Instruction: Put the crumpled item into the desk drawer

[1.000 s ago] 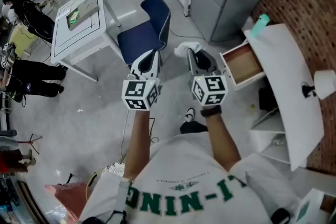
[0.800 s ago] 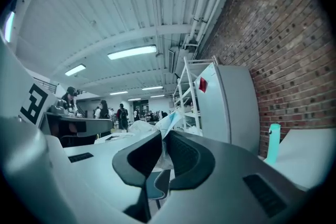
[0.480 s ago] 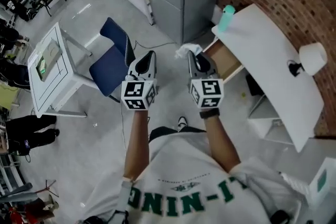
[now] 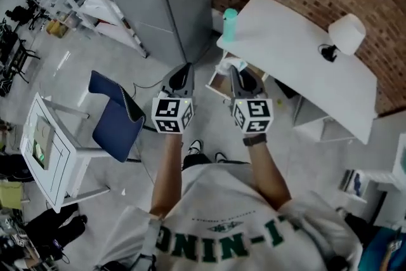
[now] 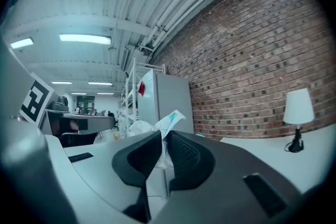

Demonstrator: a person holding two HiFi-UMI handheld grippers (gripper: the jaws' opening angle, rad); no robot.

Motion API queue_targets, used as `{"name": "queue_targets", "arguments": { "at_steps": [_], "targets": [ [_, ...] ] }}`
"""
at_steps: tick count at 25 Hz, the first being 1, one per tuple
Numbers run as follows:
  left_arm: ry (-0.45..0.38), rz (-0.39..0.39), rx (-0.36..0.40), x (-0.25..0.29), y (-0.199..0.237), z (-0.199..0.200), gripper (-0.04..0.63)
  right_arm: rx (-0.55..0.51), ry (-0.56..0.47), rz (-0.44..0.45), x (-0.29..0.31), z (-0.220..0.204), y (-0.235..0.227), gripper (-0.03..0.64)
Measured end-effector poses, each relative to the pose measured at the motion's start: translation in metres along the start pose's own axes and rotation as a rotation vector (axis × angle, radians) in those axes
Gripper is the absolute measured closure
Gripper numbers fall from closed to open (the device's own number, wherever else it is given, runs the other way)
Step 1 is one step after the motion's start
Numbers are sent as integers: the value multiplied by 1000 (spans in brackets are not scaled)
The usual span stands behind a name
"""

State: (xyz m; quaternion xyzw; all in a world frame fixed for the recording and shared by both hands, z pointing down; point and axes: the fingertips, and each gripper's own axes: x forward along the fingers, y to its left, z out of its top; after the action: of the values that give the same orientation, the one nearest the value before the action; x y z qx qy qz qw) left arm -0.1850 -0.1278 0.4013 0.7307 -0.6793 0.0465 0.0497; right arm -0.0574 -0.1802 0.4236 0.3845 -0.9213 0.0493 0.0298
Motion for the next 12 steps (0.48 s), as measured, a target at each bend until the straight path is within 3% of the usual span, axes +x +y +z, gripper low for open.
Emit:
{"name": "queue_targets", "arguments": {
  "at_steps": [6,12],
  "targets": [
    [1,-226,26,58,-28,7,600,22,-18,-186,-6,7,-37,584],
    [30,-376,25,90,-68,-6,600,54,27,-324,-32,-13,-81,584]
  ]
}}
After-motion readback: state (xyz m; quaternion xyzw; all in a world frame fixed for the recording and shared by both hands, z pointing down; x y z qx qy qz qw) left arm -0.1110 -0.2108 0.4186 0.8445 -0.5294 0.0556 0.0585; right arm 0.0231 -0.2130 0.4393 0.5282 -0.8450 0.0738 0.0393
